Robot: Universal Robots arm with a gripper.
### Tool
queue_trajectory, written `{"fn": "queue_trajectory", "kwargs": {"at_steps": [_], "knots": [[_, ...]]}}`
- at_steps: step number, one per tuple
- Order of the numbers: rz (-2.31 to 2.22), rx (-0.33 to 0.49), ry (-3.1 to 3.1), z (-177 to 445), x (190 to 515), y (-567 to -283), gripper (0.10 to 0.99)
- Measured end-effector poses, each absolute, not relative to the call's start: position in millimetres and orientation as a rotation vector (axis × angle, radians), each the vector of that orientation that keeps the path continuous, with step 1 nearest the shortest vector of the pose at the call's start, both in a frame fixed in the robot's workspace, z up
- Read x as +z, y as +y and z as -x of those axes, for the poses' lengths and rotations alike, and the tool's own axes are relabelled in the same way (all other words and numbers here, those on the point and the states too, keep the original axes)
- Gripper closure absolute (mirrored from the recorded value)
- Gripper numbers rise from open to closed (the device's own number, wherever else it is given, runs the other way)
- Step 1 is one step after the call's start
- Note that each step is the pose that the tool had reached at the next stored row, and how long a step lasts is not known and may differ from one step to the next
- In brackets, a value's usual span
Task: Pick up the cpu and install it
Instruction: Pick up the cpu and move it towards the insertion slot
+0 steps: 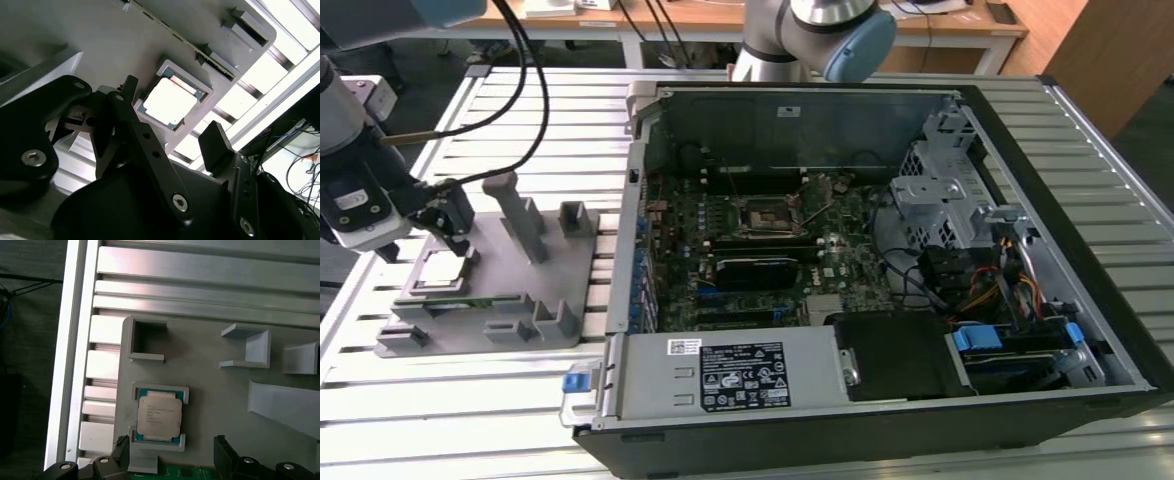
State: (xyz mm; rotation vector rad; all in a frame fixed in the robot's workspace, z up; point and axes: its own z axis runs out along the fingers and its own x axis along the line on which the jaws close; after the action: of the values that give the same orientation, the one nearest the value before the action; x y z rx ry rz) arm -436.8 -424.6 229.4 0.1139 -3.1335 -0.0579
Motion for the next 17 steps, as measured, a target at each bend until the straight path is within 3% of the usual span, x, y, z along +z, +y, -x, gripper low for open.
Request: {"fn": "queue_trajectory", "kwargs": {"at_steps": [17], "knots": [[-0.076,-0.057,-3.135,440,211,-420,0.325]]}}
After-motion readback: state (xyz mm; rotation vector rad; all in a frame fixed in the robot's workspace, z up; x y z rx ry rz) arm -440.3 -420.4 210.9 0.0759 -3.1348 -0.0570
